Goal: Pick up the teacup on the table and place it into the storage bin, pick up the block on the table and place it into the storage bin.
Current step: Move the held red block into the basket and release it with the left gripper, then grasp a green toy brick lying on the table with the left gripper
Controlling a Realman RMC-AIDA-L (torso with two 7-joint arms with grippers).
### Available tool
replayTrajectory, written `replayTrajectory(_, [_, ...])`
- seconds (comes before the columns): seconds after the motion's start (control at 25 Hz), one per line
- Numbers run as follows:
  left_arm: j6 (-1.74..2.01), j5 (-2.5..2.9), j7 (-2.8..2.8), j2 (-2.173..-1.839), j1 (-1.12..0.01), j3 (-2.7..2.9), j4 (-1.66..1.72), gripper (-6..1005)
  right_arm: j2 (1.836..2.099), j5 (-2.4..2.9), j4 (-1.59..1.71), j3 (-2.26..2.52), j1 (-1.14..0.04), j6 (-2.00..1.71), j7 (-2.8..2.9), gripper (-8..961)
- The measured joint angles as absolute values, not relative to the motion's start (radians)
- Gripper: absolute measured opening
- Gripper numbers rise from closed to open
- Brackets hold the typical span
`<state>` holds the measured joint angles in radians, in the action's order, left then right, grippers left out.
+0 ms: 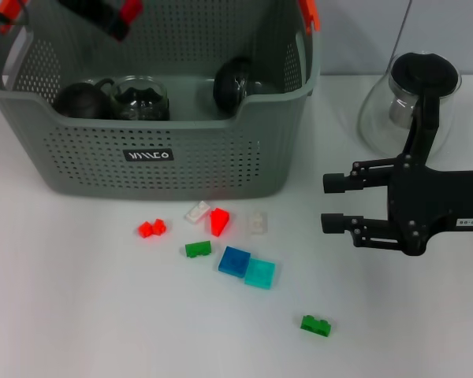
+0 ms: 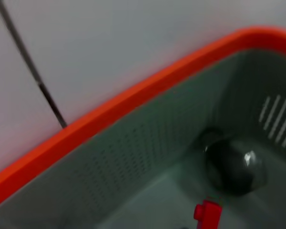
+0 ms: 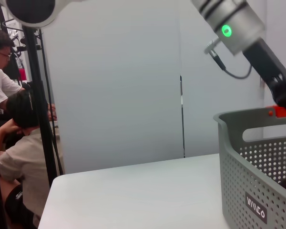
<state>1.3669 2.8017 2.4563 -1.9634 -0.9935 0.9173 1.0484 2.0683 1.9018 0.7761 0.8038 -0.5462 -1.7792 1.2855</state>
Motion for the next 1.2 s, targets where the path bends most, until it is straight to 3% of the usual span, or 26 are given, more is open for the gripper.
replayTrajectory(0.08, [1.332, 2.846, 2.470, -1.979, -1.007, 0.952, 1.010, 254, 2.068, 1.900, 0.776, 0.804, -0.546, -1.780, 1.286, 534])
replayTrajectory(0.52, [1.196, 2.855, 2.508, -1.971, -1.025, 1.060, 0.824, 276, 2.065, 1.901, 0.776, 0.804, -0.546, -1.779, 1.293, 535])
replayTrajectory(0.96, [1.233, 2.817, 2.516, -1.991, -0.996, 0.893, 0.935, 297, 2.060, 1.898, 0.773, 0.802, -0.545, -1.778, 1.288, 535])
replayTrajectory(1.08, [1.330, 2.593, 2.387, -2.021, -0.904, 0.687, 1.088, 412, 2.061, 1.898, 0.773, 0.796, -0.545, -1.777, 1.286, 535])
replayTrajectory(1.2, [1.474, 2.243, 2.258, -2.006, -0.805, 0.588, 1.117, 527, 2.063, 1.898, 0.773, 0.789, -0.547, -1.778, 1.286, 535])
